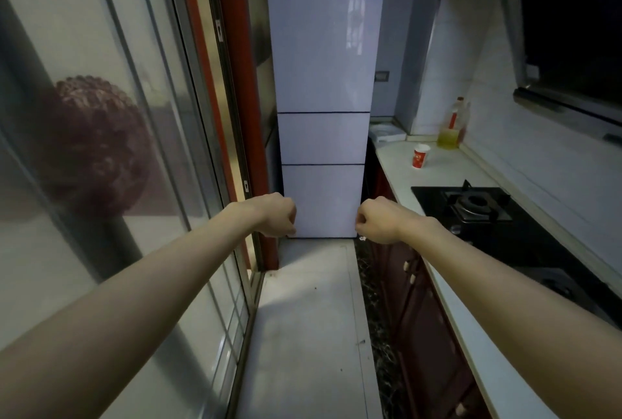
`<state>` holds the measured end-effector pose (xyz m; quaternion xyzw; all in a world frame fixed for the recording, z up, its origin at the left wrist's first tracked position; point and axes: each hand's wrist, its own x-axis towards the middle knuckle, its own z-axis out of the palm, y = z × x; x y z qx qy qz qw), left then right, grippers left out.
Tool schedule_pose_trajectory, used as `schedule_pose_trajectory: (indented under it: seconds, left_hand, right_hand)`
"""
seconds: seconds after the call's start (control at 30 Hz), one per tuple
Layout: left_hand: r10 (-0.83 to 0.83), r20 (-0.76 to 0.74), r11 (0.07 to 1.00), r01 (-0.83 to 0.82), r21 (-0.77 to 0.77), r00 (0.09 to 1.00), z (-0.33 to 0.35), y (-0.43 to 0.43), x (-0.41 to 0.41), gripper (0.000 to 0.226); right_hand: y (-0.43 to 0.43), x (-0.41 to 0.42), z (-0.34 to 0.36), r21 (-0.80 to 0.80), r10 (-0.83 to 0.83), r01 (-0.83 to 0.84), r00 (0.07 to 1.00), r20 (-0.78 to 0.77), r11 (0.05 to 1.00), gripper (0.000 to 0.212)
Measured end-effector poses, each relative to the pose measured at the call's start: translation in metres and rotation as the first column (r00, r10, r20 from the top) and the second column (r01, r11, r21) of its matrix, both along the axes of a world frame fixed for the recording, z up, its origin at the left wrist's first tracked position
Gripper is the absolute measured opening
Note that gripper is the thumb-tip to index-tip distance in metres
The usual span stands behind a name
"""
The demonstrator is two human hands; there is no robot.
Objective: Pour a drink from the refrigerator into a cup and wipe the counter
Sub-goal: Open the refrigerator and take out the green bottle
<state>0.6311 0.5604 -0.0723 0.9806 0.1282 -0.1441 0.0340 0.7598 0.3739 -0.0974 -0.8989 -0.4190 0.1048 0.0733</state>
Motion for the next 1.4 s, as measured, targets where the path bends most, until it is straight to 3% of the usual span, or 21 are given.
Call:
schedule_pose_trajectory:
  seconds: [0.13, 0.3, 0.93, 1.13, 1.4]
  left_hand:
    - [0.024, 0.059, 1.0, -0.024, 0.0, 0.998, 0.004, 0.029, 0.045, 0.027]
    - [0.031, -0.033, 0.999, -0.031, -0.013, 0.999, -0.016, 0.063, 0.088, 0.025]
    - [-0.027, -0.017, 0.998, 0.026, -0.062, 0.999, -0.017, 0.28, 0.27, 0.031]
    - [-0.051, -0.007, 0.997, 0.05, -0.054, 0.999, -0.021, 0.318, 0.329, 0.03]
    - [-0.027, -0.047, 0.999, 0.024, -0.048, 0.999, -0.03, 0.369, 0.408, 0.033]
  right_hand:
    - [0.035, 0.048, 0.003, 0.011, 0.02, -0.02, 1.0, 0.016, 1.0, 0.029]
    - [0.071, 0.093, -0.011, -0.047, 0.03, -0.03, 1.0, -0.004, 0.998, 0.027]
    - [0.273, 0.261, -0.008, -0.017, -0.064, 0.064, 0.998, 0.012, 0.998, 0.022]
    - [0.312, 0.305, -0.011, 0.009, -0.096, 0.097, 0.995, -0.038, 0.995, 0.027]
    - [0.36, 0.394, -0.012, -0.017, -0.05, 0.05, 0.999, 0.006, 0.999, 0.031]
